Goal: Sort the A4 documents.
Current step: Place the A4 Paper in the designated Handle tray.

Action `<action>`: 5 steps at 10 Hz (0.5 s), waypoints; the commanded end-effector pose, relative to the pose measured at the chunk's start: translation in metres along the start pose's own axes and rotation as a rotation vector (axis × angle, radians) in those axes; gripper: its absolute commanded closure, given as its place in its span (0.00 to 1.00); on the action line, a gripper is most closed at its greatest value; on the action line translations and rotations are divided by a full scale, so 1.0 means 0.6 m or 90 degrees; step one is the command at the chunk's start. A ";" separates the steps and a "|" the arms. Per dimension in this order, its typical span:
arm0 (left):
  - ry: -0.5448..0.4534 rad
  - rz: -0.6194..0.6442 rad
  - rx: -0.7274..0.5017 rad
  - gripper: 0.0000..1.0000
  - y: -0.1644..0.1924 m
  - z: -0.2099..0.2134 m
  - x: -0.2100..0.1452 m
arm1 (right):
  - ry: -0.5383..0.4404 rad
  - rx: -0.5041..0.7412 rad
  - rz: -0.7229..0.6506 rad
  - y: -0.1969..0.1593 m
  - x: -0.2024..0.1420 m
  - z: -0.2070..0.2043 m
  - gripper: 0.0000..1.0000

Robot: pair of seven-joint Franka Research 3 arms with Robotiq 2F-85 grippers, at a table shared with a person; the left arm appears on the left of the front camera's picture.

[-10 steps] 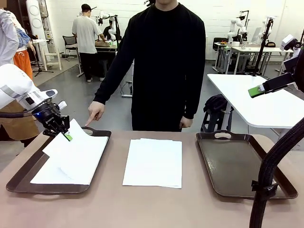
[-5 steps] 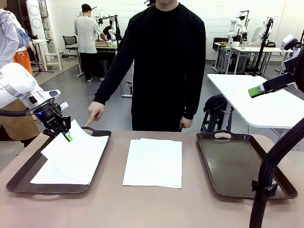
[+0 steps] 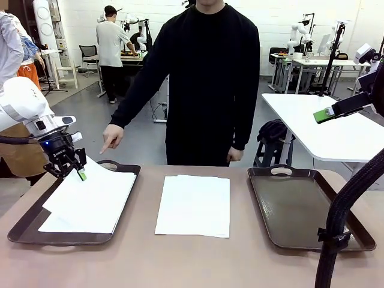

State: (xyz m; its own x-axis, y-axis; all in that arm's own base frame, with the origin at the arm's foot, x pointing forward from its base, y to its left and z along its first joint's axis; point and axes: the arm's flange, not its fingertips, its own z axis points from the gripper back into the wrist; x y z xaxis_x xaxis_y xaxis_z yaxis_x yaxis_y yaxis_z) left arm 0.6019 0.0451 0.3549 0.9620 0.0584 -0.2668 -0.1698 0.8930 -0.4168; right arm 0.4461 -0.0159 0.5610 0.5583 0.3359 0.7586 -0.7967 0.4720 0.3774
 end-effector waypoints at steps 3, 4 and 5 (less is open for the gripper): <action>0.008 0.051 0.051 0.24 -0.007 0.008 0.003 | -0.003 0.005 0.001 0.002 0.000 -0.002 0.00; 0.008 0.060 0.058 0.00 -0.007 0.007 0.003 | -0.003 0.005 0.001 0.002 0.000 -0.002 0.00; 0.007 0.061 0.054 0.05 -0.008 0.007 0.003 | -0.003 0.005 0.001 0.002 0.000 -0.002 0.00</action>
State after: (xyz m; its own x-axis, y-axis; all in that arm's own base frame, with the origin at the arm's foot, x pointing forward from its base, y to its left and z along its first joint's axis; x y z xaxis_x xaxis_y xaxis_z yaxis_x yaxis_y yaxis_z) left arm 0.6019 0.0453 0.3556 0.9466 0.1200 -0.2992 -0.2243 0.9118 -0.3439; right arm 0.4461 -0.0159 0.5610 0.5583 0.3359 0.7586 -0.7967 0.4720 0.3774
